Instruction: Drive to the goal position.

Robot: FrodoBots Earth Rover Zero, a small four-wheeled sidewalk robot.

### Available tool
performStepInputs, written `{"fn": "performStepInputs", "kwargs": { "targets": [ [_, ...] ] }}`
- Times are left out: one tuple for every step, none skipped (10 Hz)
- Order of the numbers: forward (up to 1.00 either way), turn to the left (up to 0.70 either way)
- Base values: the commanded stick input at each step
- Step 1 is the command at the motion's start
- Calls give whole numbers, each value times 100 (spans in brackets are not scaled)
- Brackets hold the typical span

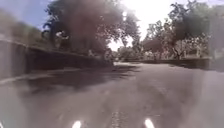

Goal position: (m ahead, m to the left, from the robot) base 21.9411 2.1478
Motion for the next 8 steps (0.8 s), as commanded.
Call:
{"fn": "performStepInputs", "kwargs": {
  "targets": [
    [50,0],
    [50,0],
    [50,0],
    [50,0],
    [50,0],
    [50,0],
    [50,0],
    [50,0]
  ]
}}
